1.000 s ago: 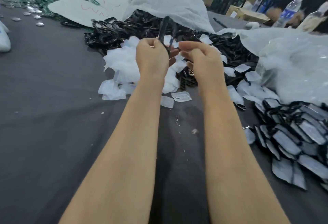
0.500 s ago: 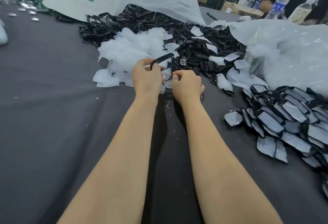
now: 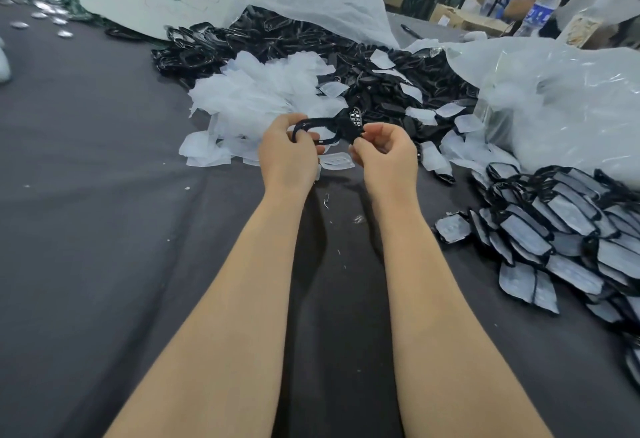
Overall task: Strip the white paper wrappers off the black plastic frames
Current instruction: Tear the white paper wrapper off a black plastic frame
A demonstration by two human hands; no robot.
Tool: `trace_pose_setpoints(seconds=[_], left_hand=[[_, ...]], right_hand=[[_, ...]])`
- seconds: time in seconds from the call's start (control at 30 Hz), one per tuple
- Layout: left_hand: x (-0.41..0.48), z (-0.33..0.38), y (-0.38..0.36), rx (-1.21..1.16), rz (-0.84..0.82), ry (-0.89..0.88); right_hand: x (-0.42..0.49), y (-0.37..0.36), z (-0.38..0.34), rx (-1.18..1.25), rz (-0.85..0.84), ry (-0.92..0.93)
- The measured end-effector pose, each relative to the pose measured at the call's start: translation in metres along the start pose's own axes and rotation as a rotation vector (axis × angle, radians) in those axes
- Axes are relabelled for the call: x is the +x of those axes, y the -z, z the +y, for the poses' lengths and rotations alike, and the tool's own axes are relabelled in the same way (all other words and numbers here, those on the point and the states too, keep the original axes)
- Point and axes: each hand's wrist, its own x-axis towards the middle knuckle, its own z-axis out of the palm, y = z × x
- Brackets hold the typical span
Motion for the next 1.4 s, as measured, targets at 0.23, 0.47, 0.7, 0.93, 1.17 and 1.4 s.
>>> trace_pose_setpoints(seconds=[0.23,0.47,0.7,0.93,1.17,1.4], left_hand=[[-0.001,0.0,-0.002,0.101,-0.085,-0.09],[0.001,0.0,-0.002,0.078,-0.096,-0.062],[-0.001,0.003,-0.001,-0.009,-0.07,-0.05],[0.0,0.002,-0.001,-0.026,-0.059,-0.038],[-0.004,0.003,-0.002,0.042,-0.099,-0.081],[-0.011,0.006,-0.002,0.145,-0.195,-0.119]], right_hand=[[-0.002,-0.001,-0.005,-0.198,-0.035,0.166],[-0.003,0.0,-0.009,-0.148,-0.024,0.116],[-0.008,-0.001,-0.005,-0.45,-0.199,0.191],[-0.01,-0.002,-0.005,-0.374,-0.185,0.174],[-0.007,-0.003,-0.005,-0.07,-0.05,0.104],[-0.009,-0.007,-0.006,-0.074,0.057,0.124]])
